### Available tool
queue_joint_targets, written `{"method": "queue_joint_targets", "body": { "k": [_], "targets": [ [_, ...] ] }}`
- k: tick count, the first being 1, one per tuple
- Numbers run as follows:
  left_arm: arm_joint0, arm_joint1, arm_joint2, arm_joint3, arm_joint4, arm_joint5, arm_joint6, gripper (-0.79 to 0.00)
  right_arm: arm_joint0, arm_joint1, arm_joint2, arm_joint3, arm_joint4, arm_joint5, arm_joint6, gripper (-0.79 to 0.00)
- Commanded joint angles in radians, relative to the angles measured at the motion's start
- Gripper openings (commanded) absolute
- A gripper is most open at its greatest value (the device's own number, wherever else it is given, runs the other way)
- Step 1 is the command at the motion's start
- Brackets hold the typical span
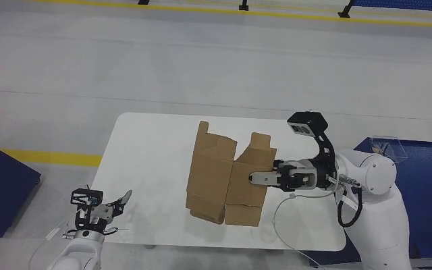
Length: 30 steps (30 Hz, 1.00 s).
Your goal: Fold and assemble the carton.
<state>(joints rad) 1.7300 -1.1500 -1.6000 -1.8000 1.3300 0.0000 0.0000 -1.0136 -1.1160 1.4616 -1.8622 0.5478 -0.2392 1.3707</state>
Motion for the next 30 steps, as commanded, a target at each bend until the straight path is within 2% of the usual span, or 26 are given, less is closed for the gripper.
{"method": "queue_joint_targets", "body": {
  "k": [1, 13, 15, 20, 23, 26, 30],
  "targets": [
    [0.0, 0.0, 0.0, 0.0, 0.0, 0.0, 0.0, 0.0, 0.0, 0.0, 0.0, 0.0, 0.0, 0.0, 0.0, -0.785],
    [0.0, 0.0, 0.0, 0.0, 0.0, 0.0, 0.0, 0.0, 0.0, 0.0, 0.0, 0.0, 0.0, 0.0, 0.0, -0.785],
    [0.0, 0.0, 0.0, 0.0, 0.0, 0.0, 0.0, 0.0, -0.02, -0.001, -0.01, -0.016, 0.004, 0.0, -0.04, -0.785],
    [0.0, 0.0, 0.0, 0.0, 0.0, 0.0, 0.0, 0.0, -0.058, -0.007, -0.046, 0.019, 0.199, 0.078, -0.088, -0.785],
    [0.0, 0.0, 0.0, 0.0, 0.0, 0.0, 0.0, 0.0, -0.062, -0.017, -0.098, 0.1, 0.474, 0.242, -0.077, -0.785],
    [0.0, 0.0, 0.0, 0.0, 0.0, 0.0, 0.0, 0.0, -0.044, -0.034, -0.193, 0.216, 0.76, 0.506, -0.069, -0.785],
    [0.0, 0.0, 0.0, 0.0, 0.0, 0.0, 0.0, 0.0, -0.029, -0.063, -0.323, 0.313, 1.101, 0.777, -0.088, -0.785]
  ]
}}
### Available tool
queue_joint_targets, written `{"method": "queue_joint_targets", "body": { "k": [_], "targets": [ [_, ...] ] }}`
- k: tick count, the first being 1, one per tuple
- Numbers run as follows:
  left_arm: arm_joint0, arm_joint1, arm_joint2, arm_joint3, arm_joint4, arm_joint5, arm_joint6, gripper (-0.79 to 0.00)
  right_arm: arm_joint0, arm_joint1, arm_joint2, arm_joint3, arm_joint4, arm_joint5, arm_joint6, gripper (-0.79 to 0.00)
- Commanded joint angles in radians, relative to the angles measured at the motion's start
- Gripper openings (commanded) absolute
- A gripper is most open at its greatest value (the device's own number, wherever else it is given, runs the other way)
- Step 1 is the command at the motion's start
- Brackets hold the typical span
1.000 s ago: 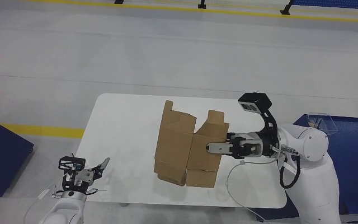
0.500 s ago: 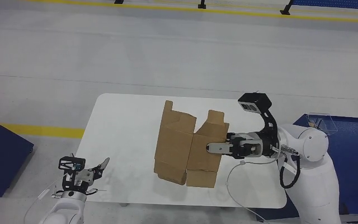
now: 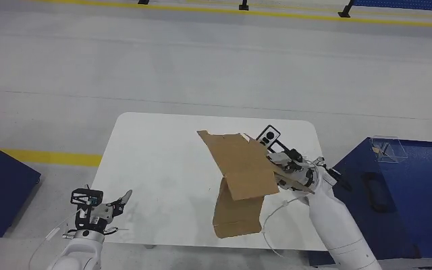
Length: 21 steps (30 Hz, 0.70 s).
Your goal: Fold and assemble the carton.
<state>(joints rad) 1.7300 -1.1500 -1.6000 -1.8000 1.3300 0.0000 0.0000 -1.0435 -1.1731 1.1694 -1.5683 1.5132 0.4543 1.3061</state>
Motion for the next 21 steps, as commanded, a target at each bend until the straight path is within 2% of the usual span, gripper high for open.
{"method": "queue_joint_targets", "body": {
  "k": [1, 5, 7, 10, 13, 16, 18, 21],
  "targets": [
    [0.0, 0.0, 0.0, 0.0, 0.0, 0.0, 0.0, 0.0, 0.0, -0.013, -0.066, 0.029, 0.221, 0.131, -0.072, -0.785],
    [0.0, 0.0, 0.0, 0.0, 0.0, 0.0, 0.0, 0.0, -0.015, -0.035, -0.168, 0.06, 0.616, 0.328, -0.268, -0.785],
    [0.0, 0.0, 0.0, 0.0, 0.0, 0.0, 0.0, 0.0, -0.011, -0.041, -0.188, 0.091, 0.719, 0.387, -0.348, -0.785],
    [0.0, 0.0, 0.0, 0.0, 0.0, 0.0, 0.0, 0.0, -0.021, -0.05, -0.21, 0.096, 0.84, 0.423, -0.411, -0.785],
    [0.0, 0.0, 0.0, 0.0, 0.0, 0.0, 0.0, 0.0, -0.027, -0.056, -0.212, 0.091, 0.946, 0.408, -0.489, -0.785],
    [0.0, 0.0, 0.0, 0.0, 0.0, 0.0, 0.0, 0.0, -0.024, -0.057, -0.178, 0.069, 0.918, 0.376, -0.521, -0.785],
    [0.0, 0.0, 0.0, 0.0, 0.0, 0.0, 0.0, 0.0, -0.017, -0.053, -0.126, 0.045, 0.766, 0.311, -0.491, -0.785],
    [0.0, 0.0, 0.0, 0.0, 0.0, 0.0, 0.0, 0.0, -0.017, -0.048, -0.055, 0.01, 0.486, 0.184, -0.347, -0.785]
  ]
}}
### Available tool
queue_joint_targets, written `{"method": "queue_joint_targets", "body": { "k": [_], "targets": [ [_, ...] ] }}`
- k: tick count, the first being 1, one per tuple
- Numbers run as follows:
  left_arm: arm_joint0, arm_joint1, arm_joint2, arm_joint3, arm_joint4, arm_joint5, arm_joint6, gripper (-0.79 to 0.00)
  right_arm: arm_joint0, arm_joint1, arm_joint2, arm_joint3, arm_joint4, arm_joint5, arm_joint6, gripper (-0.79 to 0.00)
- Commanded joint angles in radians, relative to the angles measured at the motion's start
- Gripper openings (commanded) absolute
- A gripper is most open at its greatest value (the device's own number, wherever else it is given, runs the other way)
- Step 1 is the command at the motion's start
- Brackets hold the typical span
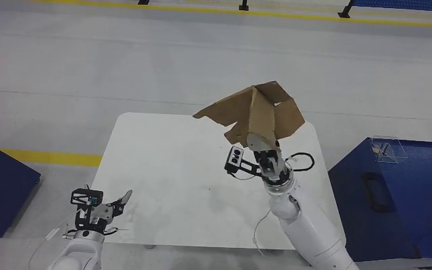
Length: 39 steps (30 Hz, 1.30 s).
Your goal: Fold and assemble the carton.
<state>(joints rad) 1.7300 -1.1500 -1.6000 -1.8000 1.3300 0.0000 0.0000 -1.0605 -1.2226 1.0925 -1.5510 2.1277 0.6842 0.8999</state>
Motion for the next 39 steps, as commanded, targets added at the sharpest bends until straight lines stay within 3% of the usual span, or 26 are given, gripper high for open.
{"method": "queue_joint_targets", "body": {
  "k": [1, 5, 10, 17, 20, 23, 25, 35, 39],
  "targets": [
    [0.0, 0.0, 0.0, 0.0, 0.0, 0.0, 0.0, 0.0, 0.001, 0.003, 0.042, -0.009, -0.206, -0.086, 0.11, -0.785],
    [0.0, 0.0, 0.0, 0.0, 0.0, 0.0, 0.0, 0.0, 0.033, 0.014, 0.13, -0.006, -0.523, -0.31, 0.276, -0.785],
    [0.0, 0.0, 0.0, 0.0, 0.0, 0.0, 0.0, 0.0, 0.048, 0.031, 0.228, -0.025, -0.917, -0.679, 0.417, -0.785],
    [0.0, 0.0, 0.0, 0.0, 0.0, 0.0, 0.0, 0.0, -0.007, 0.04, 0.297, -0.084, -1.272, -1.115, 0.429, -0.785],
    [0.0, 0.0, 0.0, 0.0, 0.0, 0.0, 0.0, 0.0, -0.037, 0.039, 0.306, -0.127, -1.421, -1.263, 0.342, -0.785],
    [0.0, 0.0, 0.0, 0.0, 0.0, 0.0, 0.0, 0.0, -0.074, 0.04, 0.296, -0.163, -1.518, -1.341, 0.263, -0.785],
    [0.0, 0.0, 0.0, 0.0, 0.0, 0.0, 0.0, 0.0, -0.092, 0.039, 0.265, -0.138, -1.451, -1.324, 0.271, -0.785],
    [0.0, 0.0, 0.0, 0.0, 0.0, 0.0, 0.0, 0.0, -0.091, 0.039, 0.271, -0.145, -1.456, -1.33, 0.252, -0.785],
    [0.0, 0.0, 0.0, 0.0, 0.0, 0.0, 0.0, 0.0, -0.086, 0.042, 0.347, -0.208, -1.592, -1.454, 0.15, -0.785]
  ]
}}
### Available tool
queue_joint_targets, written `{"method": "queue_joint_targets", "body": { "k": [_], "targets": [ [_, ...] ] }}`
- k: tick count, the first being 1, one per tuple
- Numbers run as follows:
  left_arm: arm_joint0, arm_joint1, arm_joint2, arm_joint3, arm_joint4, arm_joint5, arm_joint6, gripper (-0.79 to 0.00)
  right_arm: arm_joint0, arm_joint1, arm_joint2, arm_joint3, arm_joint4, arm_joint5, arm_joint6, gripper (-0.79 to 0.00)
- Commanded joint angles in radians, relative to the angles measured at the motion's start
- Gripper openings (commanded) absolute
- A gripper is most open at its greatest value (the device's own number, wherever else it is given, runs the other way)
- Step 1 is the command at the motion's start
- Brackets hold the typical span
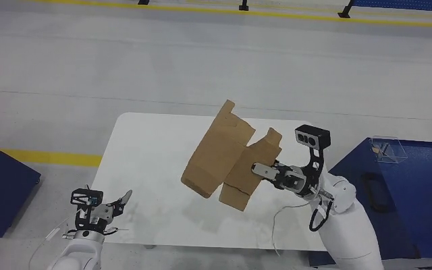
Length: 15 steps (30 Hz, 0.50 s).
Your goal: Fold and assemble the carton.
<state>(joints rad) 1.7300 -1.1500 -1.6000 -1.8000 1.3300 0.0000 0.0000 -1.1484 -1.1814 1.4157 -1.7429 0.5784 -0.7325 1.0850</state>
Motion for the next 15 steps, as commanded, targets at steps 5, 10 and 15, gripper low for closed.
{"method": "queue_joint_targets", "body": {
  "k": [5, 10, 15],
  "targets": [
    [0.0, 0.0, 0.0, 0.0, 0.0, 0.0, 0.0, 0.0, -0.005, 0.004, 0.199, -0.148, -0.507, -0.252, -0.25, -0.785],
    [0.0, 0.0, 0.0, 0.0, 0.0, 0.0, 0.0, 0.0, -0.023, -0.022, 0.342, -0.33, -1.041, -0.28, -0.522, -0.785],
    [0.0, 0.0, 0.0, 0.0, 0.0, 0.0, 0.0, 0.0, -0.061, -0.044, 0.367, -0.469, -1.6, -0.28, -0.887, -0.785]
  ]
}}
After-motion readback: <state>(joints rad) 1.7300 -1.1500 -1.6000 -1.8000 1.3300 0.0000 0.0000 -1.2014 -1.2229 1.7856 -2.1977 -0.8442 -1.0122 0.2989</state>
